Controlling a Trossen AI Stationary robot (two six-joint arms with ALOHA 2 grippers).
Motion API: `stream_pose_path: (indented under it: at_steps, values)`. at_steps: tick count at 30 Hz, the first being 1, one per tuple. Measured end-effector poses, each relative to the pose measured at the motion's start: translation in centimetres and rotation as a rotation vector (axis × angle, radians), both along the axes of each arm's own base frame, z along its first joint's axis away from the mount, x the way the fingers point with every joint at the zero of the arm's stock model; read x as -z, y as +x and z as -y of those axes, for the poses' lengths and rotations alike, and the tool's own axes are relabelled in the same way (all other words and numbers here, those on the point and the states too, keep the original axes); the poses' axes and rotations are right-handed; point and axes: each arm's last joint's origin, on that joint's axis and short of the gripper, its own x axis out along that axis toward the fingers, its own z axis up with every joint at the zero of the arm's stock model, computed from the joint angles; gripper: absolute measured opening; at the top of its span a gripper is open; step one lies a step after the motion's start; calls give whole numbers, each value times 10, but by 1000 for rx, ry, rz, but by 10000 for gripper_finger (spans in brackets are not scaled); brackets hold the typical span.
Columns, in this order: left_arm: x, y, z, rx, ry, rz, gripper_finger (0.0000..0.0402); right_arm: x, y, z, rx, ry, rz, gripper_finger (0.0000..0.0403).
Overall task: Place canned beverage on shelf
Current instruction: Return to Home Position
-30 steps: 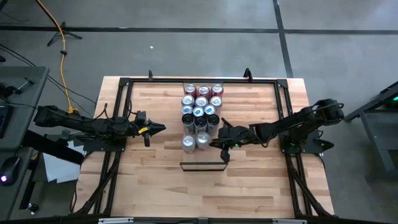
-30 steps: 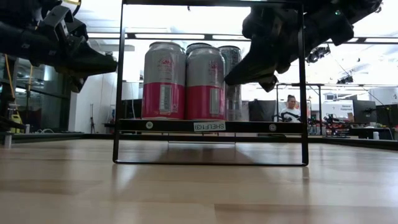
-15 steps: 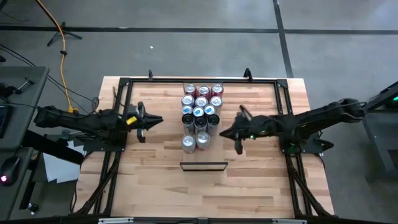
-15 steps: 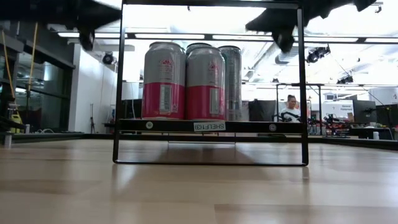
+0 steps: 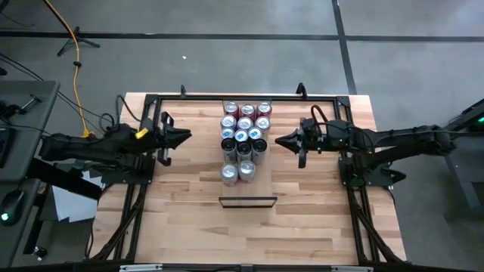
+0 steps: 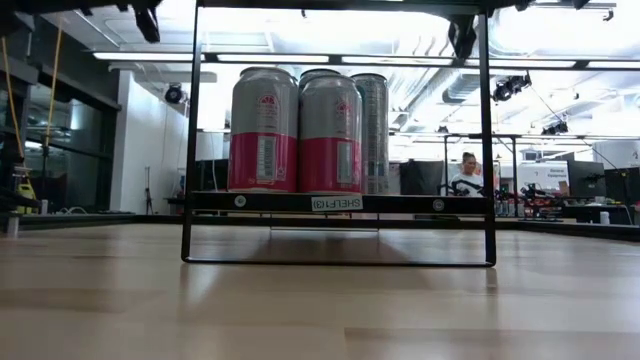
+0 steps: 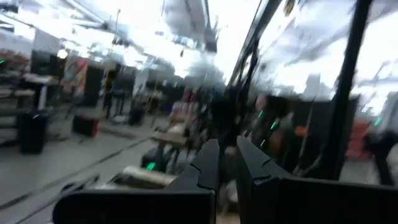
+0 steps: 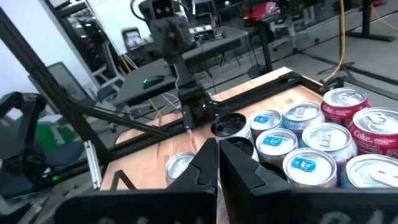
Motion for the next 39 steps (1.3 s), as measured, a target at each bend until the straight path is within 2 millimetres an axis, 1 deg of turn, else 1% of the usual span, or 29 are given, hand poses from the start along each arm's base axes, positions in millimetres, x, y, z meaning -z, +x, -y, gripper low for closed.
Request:
stream_pose_path:
  at_steps: [3,6,9,15,24,29,32,35,39]
  values:
    - [7,1,-3,-39,60,-60,0,1,1,4,-17,16,-3,0]
    - [6,-5,-7,-76,95,-28,0,1,1,6,-9,29,1,0]
    - [11,-12,-10,-50,93,-3,0,0,1,7,-4,29,2,0]
    - [35,-27,-9,-3,37,44,0,0,1,7,-9,29,2,0]
    - [60,-44,-7,6,21,147,0,0,1,7,-5,57,5,0]
    - [72,-41,-7,38,-21,165,0,0,1,7,0,99,9,0]
    - [78,-39,-8,40,-51,112,0,1,1,7,3,118,9,0]
    - [77,-39,-8,37,-45,127,0,1,1,7,3,117,7,0]
    - [79,-38,-9,12,-62,102,0,1,1,7,4,116,1,0]
